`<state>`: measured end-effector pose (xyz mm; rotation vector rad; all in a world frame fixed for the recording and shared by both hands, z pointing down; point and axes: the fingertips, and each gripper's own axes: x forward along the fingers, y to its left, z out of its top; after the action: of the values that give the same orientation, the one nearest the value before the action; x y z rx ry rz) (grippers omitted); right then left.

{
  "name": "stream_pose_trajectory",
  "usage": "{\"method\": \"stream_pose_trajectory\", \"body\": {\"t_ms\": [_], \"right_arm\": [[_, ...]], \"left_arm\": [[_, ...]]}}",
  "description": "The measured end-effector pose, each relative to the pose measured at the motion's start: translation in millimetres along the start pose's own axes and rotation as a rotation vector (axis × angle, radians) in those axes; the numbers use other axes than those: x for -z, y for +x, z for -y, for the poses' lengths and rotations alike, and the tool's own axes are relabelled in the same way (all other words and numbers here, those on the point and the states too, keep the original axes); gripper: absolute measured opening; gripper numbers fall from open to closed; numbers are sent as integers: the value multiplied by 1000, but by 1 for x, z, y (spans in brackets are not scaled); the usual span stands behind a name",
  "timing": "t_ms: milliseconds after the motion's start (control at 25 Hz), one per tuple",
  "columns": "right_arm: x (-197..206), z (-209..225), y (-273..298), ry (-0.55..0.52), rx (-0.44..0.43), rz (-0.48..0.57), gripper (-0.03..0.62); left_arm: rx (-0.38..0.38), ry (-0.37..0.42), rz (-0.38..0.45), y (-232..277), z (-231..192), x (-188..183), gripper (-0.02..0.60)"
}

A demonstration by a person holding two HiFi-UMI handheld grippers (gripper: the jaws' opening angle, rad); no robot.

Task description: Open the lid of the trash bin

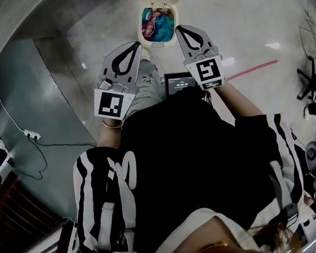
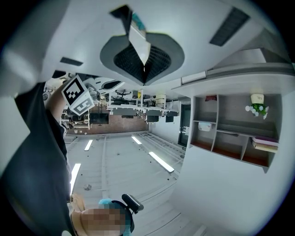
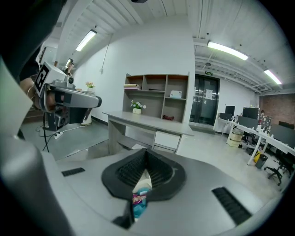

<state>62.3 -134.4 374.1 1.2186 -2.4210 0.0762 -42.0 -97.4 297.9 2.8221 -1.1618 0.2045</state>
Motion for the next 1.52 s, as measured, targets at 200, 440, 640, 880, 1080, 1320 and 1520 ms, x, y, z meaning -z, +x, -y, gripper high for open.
{"method": "stream_pose_trajectory", "body": {"t_ms": [200, 440, 640, 880, 1080, 1320, 1520], "right_arm": [[-18, 8, -11, -1, -5, 25, 8], [-35, 3, -24, 1, -18, 62, 8], [-46, -3, -33, 8, -22, 95, 8], [-58, -5, -45, 29, -20, 125, 8], [-60, -7, -56, 33, -16, 132, 8], [-62, -11, -69, 41, -25, 146, 8], [-63, -27, -86, 62, -37, 172, 8]], "left_arm": [[10, 10, 2, 1, 1, -6, 8], [17, 23, 9, -2, 6, -12, 8], [17, 35, 28, -4, 11, -19, 8], [10, 42, 39, -11, 17, -26, 8], [2, 45, 55, -20, 24, -34, 8], [-12, 47, 68, -27, 34, -36, 8], [-20, 54, 79, -40, 49, -37, 8]]}}
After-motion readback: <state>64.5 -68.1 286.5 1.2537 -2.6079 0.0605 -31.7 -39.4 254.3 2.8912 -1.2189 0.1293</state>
